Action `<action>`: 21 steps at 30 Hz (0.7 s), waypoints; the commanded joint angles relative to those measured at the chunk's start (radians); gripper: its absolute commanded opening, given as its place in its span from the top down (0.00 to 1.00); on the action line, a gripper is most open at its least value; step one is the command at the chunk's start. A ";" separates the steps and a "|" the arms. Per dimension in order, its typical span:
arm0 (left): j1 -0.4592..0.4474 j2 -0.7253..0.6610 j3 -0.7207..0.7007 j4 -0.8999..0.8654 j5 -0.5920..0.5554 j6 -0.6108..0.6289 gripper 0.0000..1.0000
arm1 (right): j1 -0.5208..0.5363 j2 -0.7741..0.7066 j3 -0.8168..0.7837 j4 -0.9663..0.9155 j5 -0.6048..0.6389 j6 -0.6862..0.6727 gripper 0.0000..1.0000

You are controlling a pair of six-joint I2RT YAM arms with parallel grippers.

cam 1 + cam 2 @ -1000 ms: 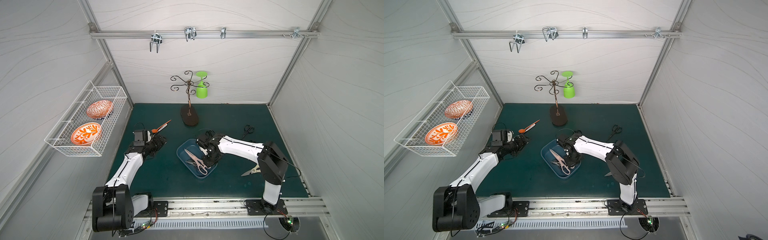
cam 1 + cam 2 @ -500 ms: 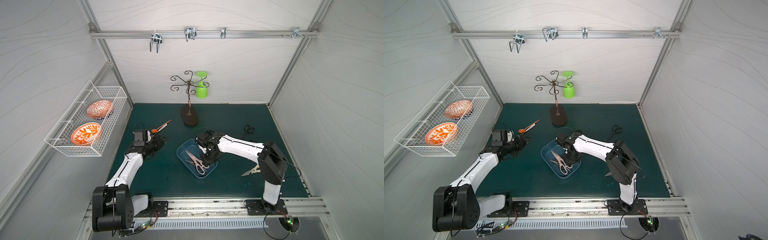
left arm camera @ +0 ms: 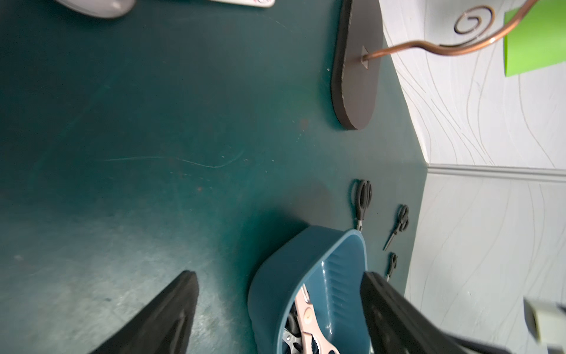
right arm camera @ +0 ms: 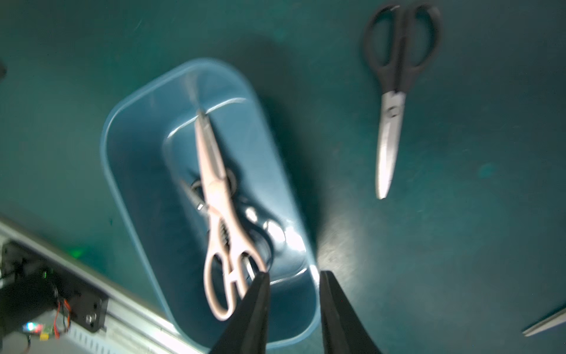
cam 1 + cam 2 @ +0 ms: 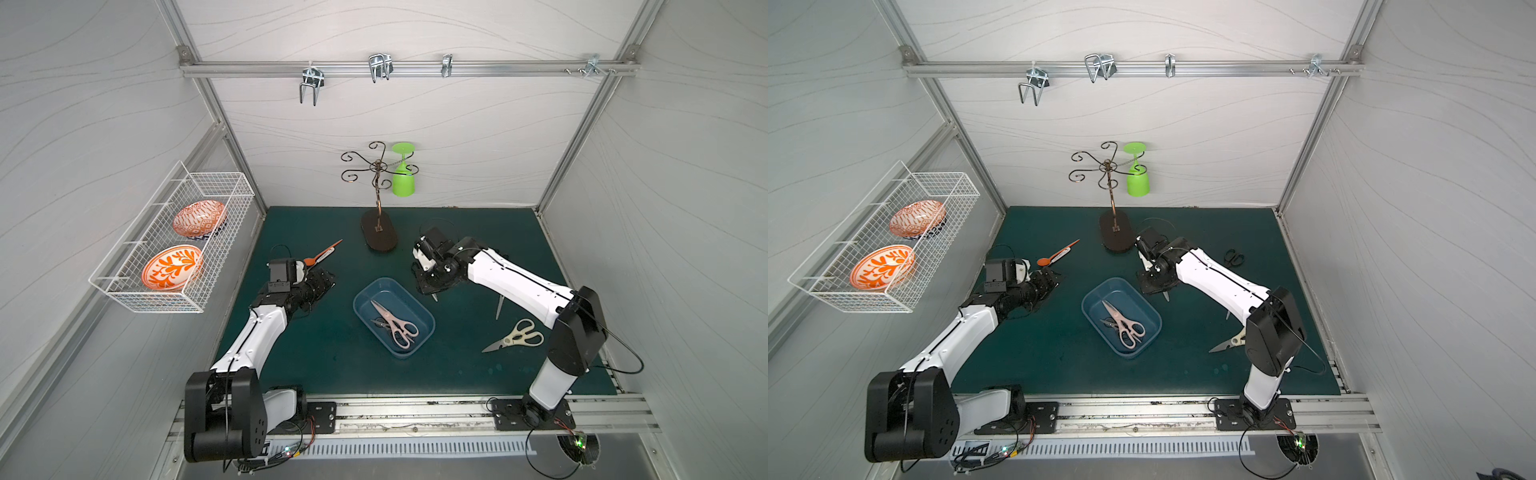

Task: Put the scissors into the storage box
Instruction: Place the scissors in the storage box, then pick up the scissors from the center of the board.

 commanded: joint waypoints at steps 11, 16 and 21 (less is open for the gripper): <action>-0.104 0.058 0.036 0.036 0.072 0.030 0.13 | -0.146 0.246 0.144 0.140 0.000 -0.044 0.68; -0.104 0.068 0.038 0.039 0.080 0.024 0.13 | -0.147 0.358 0.234 0.162 0.021 -0.029 0.68; -0.105 0.068 0.035 0.045 0.082 0.019 0.13 | -0.147 0.468 0.348 0.124 -0.002 -0.051 0.68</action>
